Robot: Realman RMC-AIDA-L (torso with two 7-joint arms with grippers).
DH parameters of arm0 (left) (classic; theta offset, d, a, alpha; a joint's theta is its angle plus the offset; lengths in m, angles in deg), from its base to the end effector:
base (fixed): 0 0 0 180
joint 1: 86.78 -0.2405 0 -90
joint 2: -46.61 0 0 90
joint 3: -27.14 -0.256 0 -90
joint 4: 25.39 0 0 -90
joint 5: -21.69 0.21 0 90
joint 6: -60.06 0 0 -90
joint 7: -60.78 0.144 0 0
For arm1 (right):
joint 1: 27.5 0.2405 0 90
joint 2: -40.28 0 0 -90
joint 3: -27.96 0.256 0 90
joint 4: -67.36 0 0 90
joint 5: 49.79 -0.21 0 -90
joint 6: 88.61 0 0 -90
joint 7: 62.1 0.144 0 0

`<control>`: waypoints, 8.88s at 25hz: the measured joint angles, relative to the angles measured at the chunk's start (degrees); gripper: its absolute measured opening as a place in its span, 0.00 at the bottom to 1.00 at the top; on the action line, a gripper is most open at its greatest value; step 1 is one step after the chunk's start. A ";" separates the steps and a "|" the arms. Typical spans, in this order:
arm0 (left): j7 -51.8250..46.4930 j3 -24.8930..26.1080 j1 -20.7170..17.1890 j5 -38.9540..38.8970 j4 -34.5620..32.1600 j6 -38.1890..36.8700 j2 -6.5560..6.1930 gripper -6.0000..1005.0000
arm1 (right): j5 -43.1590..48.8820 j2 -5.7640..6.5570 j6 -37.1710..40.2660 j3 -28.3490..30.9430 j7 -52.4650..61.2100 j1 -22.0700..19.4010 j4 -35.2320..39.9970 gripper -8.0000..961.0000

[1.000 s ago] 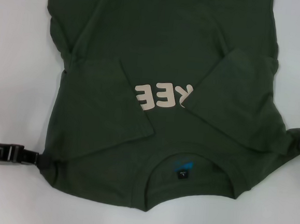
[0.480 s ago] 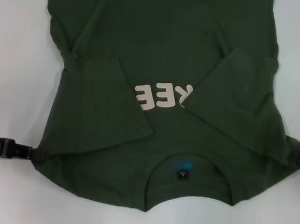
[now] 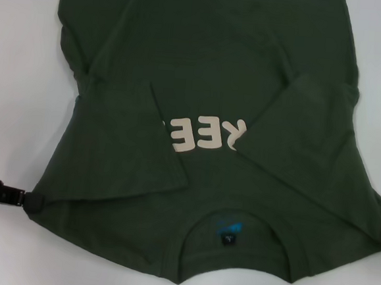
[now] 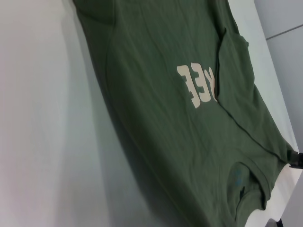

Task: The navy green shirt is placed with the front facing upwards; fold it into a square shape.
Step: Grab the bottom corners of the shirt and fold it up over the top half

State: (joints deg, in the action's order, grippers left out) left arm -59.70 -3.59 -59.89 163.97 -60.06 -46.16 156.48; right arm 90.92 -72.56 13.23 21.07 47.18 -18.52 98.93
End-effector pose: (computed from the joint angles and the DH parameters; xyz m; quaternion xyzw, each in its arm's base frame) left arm -0.3382 0.2568 0.0496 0.7932 0.6026 0.0781 0.0406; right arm 0.4076 0.1543 0.0508 -0.6748 0.6829 0.2569 0.1110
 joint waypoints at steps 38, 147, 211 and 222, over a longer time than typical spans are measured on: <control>1.64 0.45 -1.69 1.85 0.68 -0.42 -0.74 0.01 | 0.02 0.00 1.30 4.68 -1.58 -4.10 -0.23 0.09; 9.84 3.73 23.70 -20.64 7.65 48.60 8.79 0.01 | -14.14 -3.11 -48.17 -14.77 2.05 35.38 -2.13 0.11; 15.82 3.87 22.28 -27.51 6.75 52.89 12.25 0.56 | -16.16 -3.26 -51.99 -23.60 3.71 36.61 -2.53 0.45; 15.32 3.83 20.72 -27.68 4.35 49.92 12.86 0.89 | -20.41 -4.27 -46.14 -23.71 5.12 32.33 3.50 0.82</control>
State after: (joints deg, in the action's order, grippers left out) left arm -44.38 0.25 -39.17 136.28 -55.71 3.75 169.34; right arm 70.51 -76.83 -32.91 -2.64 52.30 13.81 102.44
